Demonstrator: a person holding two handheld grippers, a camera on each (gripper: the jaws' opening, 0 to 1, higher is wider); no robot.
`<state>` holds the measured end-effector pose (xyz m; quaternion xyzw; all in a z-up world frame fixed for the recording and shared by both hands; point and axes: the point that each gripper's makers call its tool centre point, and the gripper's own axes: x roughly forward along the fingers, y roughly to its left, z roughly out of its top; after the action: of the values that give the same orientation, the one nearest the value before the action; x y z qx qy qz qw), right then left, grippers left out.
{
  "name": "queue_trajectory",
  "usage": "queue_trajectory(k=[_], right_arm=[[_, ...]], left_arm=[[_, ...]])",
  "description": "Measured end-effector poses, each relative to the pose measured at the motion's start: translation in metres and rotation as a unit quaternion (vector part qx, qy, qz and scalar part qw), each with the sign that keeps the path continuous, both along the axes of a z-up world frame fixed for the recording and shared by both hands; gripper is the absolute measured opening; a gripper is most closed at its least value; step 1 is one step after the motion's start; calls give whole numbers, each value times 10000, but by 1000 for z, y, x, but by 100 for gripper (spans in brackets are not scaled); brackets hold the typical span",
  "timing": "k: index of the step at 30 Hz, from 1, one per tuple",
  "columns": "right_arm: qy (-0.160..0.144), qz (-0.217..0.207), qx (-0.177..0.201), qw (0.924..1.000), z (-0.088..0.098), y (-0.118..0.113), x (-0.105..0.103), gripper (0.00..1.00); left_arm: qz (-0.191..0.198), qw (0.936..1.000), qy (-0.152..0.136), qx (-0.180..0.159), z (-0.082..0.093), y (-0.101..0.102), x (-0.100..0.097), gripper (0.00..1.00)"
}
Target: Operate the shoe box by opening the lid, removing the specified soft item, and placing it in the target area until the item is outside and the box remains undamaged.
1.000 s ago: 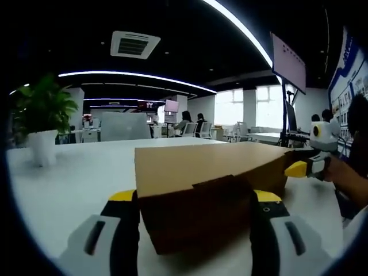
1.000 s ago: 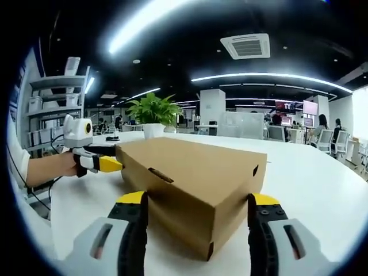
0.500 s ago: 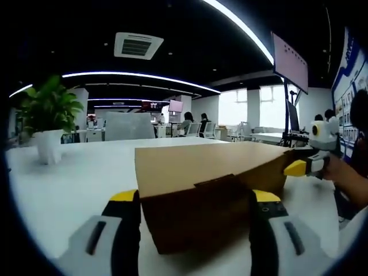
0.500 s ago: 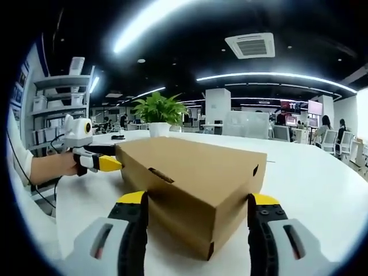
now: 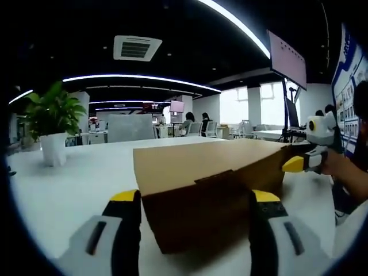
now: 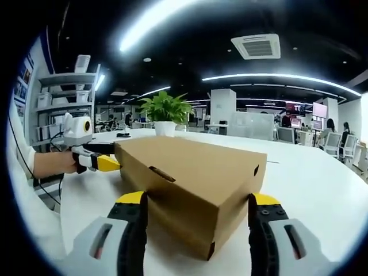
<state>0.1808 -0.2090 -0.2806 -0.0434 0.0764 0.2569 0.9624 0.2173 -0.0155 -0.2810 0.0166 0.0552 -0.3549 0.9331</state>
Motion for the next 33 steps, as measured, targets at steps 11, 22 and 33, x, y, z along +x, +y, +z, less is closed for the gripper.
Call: queue_trajectory(k=[11,22,33], right_arm=[[63,144,-26,9999,0,2,-9,72],[31,268,-109,9996,0,4,-16,75],[46,190,-199,9996,0,2,-31,74]], left_arm=[[170,9999,2,-30,1,3,-17,76],[284,9996,-78,-27,3,3,-39,74],[270,9995,-104,-109,4,0,-45,74]])
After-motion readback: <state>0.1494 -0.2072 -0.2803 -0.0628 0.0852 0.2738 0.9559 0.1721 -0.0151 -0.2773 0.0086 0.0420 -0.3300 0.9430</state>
